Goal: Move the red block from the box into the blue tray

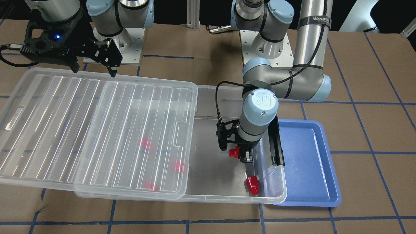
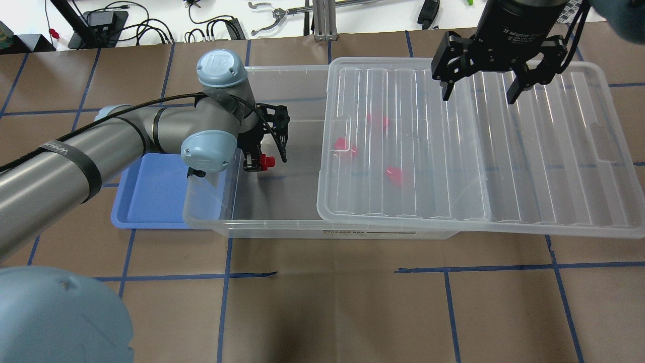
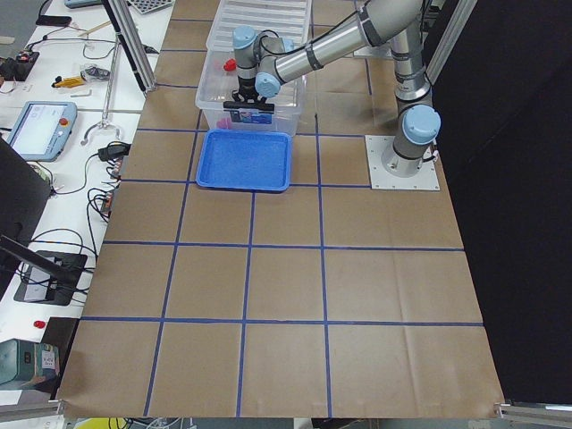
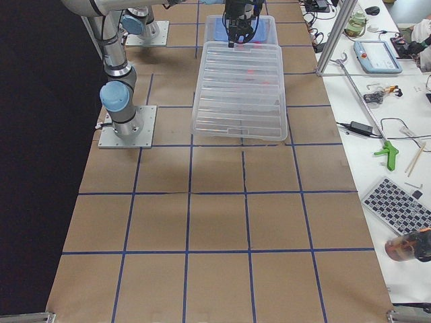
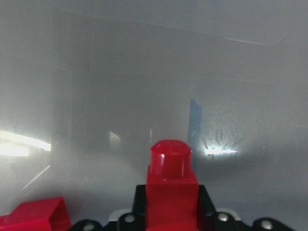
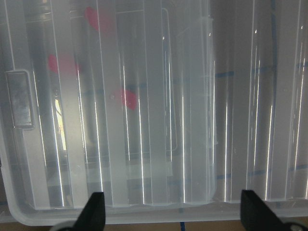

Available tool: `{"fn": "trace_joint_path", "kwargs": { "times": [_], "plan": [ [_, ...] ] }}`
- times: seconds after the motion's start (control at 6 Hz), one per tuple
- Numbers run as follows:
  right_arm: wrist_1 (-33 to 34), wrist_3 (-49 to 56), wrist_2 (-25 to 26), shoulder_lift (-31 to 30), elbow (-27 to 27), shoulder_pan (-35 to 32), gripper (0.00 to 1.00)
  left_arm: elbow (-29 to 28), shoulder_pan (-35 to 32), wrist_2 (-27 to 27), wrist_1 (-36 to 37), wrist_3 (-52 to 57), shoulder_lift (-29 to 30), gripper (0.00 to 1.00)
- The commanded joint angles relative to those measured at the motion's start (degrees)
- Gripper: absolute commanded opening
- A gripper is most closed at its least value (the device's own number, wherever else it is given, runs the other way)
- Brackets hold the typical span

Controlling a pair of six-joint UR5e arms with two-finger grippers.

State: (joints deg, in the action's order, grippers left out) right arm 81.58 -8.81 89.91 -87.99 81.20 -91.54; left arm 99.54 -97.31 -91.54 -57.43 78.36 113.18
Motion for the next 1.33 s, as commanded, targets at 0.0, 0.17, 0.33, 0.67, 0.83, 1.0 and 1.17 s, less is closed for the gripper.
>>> {"fn": "trace_joint_path", "kwargs": {
  "times": [0.0, 0.17, 0.33, 0.67, 0.83, 1.0, 1.17],
  "plan": [
    [0.07, 0.02, 0.17, 0.01, -0.07, 0.31, 1.0, -2.23, 0.01, 0.05, -8.08, -1.89, -6.8, 0.0],
    [0.07, 0.02, 0.18, -0.33, -0.07, 0.4, 1.0, -6.68, 0.36, -0.04, -16.66, -1.9, -9.79, 0.0],
    [-0.01, -0.06, 0.18, -0.42, -0.33, 0.31, 1.0, -10.9, 0.45, -0.04, -22.75, -1.81, -11.04, 0.0],
    [-0.01, -0.07, -0.61, -0.42, -0.42, 0.31, 1.0, -11.83, 3.33, -0.13, -24.13, -1.46, -12.36, 0.0],
    [0.25, 0.2, 0.25, 0.01, -0.08, 0.83, 1.0, -11.21, 7.79, -0.13, -24.31, 0.72, -12.37, 0.0],
    [0.51, 4.81, 0.61, 0.1, 0.01, 3.97, 1.0, -11.21, 12.71, -0.04, -24.83, 7.35, -12.46, 0.0],
    [-0.01, 10.51, 1.48, 0.02, 0.28, 10.01, 1.0, -11.56, 17.19, -0.04, -25.71, 13.42, -12.63, 0.0]
  ]
}}
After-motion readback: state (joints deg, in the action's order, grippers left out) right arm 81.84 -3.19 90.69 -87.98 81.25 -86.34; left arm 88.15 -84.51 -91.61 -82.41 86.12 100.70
